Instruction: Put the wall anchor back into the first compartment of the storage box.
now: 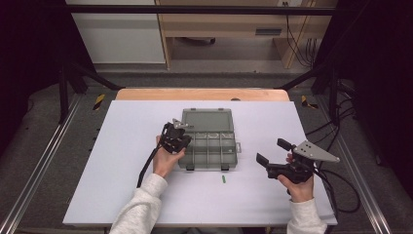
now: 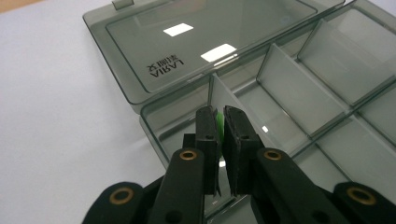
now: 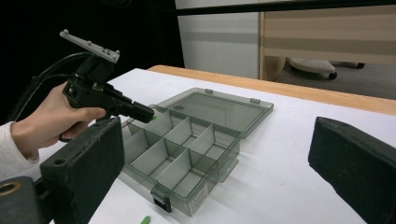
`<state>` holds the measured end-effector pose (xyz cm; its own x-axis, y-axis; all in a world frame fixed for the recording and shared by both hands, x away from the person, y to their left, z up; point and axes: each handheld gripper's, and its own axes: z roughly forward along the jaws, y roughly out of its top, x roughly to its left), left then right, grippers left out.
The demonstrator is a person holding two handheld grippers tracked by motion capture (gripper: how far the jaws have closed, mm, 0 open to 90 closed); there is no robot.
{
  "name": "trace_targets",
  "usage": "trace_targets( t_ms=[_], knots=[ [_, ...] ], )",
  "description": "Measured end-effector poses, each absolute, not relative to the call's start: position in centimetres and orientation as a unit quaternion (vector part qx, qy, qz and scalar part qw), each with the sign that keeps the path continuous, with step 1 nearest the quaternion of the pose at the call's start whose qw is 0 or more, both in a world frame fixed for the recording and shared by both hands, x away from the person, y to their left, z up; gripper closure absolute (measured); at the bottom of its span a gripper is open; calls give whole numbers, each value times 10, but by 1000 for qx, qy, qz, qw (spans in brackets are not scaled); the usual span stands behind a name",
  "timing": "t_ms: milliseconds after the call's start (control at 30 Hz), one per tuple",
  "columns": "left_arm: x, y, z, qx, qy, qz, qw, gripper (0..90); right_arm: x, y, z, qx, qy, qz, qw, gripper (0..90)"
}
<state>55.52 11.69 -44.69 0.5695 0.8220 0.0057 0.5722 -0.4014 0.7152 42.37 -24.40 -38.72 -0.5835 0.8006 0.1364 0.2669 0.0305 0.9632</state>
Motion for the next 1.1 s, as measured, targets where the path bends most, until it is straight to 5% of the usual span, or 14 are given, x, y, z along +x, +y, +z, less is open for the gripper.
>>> trace_targets(
  t_ms=[467,1100],
  knots=[
    [544,119,-432,798,431,194,374,706,424,-244,-387,392,679,576,231,39],
    [476,112,-403,763,396,205,467,182,424,-244,-388,393,680,574,232,38]
  ],
)
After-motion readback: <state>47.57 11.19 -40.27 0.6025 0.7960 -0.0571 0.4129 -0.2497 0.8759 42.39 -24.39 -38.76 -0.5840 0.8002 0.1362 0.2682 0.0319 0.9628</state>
